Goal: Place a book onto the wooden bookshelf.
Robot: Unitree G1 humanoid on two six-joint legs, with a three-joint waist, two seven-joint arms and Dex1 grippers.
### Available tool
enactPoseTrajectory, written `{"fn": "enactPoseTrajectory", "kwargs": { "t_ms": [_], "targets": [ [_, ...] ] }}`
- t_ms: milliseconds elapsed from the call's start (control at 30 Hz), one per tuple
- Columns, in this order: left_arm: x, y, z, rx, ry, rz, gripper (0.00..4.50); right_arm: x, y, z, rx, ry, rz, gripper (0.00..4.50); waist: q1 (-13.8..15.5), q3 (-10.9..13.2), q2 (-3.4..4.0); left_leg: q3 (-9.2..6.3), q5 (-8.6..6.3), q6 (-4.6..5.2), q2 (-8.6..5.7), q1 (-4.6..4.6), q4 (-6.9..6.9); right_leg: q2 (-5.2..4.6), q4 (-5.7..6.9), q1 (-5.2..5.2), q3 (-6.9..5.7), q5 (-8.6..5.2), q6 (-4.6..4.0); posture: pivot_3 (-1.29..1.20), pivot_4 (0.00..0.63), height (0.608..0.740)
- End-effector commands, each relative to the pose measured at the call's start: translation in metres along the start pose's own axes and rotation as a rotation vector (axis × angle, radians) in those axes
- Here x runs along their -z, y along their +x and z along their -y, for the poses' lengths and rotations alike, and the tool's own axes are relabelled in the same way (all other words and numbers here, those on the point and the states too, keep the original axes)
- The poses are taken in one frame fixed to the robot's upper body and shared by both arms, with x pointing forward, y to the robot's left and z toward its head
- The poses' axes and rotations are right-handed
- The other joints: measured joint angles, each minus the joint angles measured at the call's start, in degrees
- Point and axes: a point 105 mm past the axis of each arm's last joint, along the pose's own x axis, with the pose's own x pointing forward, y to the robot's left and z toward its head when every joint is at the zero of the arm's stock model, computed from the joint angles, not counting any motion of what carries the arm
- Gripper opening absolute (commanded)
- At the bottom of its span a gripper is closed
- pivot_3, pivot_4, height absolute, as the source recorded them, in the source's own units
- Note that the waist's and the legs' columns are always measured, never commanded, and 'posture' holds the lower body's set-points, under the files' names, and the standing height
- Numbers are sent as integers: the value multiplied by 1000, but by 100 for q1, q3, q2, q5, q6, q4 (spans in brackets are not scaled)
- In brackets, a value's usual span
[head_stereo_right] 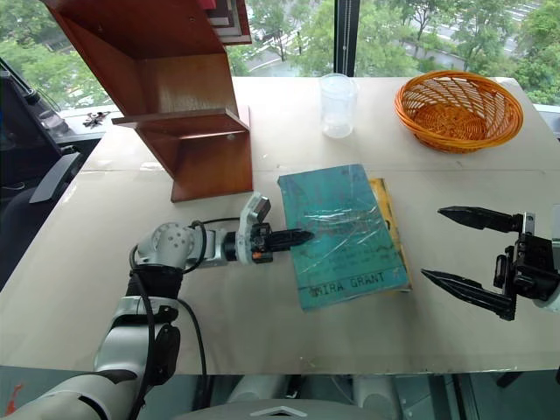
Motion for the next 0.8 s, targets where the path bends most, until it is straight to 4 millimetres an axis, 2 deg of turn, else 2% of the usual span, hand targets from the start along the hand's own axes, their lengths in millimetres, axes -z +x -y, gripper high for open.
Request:
{"fn": "enactPoseTrajectory", "kwargs": {
  "t_ms": [33,133,267,367,467,533,600,633,733,800],
  "targets": [
    [-8,-23,25,63,54,30,8,-2,4,-1,9,-28,24,4500,-20,0,1,0,0,0,0,0,-1,0,2,-3,2,0,0,0,150,740],
    [-15,-44,46,60,140,55,8,1,7,1,20,-23,45,4500,-14,0,0,-2,0,-1,1,-1,-2,2,4,-7,0,0,0,0,150,740],
    [-21,-62,92,23,385,50,8,0,12,6,28,-24,80,4500,0,2,-3,-1,0,-1,1,-2,1,-1,2,-6,1,0,0,0,150,740],
    [-22,-65,136,-72,728,8,8,-3,12,12,31,-31,103,4500,17,9,-14,-1,0,-1,1,-4,1,-3,-2,-4,0,0,0,0,150,740],
    [-24,-68,170,-216,1110,-25,8,-4,12,23,58,-41,125,4500,2,12,-18,-3,-1,-3,1,-7,-1,-4,-4,-5,0,0,-1,0,150,740],
    [-40,-70,193,-359,1356,35,8,-5,12,29,74,-36,151,4500,5,10,-14,3,-2,-4,1,-1,-9,-3,-10,-3,3,0,-1,0,150,740],
    [-52,-70,225,-465,1608,91,8,-5,14,31,56,-36,154,4500,13,13,-16,6,-1,-4,1,4,-13,-3,-11,0,4,0,-1,0,150,740],
    [-55,-71,233,-501,1690,97,8,-5,16,32,47,-38,153,4500,13,15,-18,2,-1,-4,1,1,-12,-2,-10,0,1,0,-1,0,150,740],
    [-74,-79,250,-786,2036,24,8,-8,16,40,44,-51,170,4500,-2,17,-16,4,-2,-5,1,1,-20,1,-18,-2,3,0,-2,0,150,740],
    [-87,-81,274,-904,2204,21,8,-11,20,49,43,-65,184,4500,4,24,-23,14,-2,-4,1,3,-26,0,-21,-2,10,0,-2,0,150,740]
  ]
}}
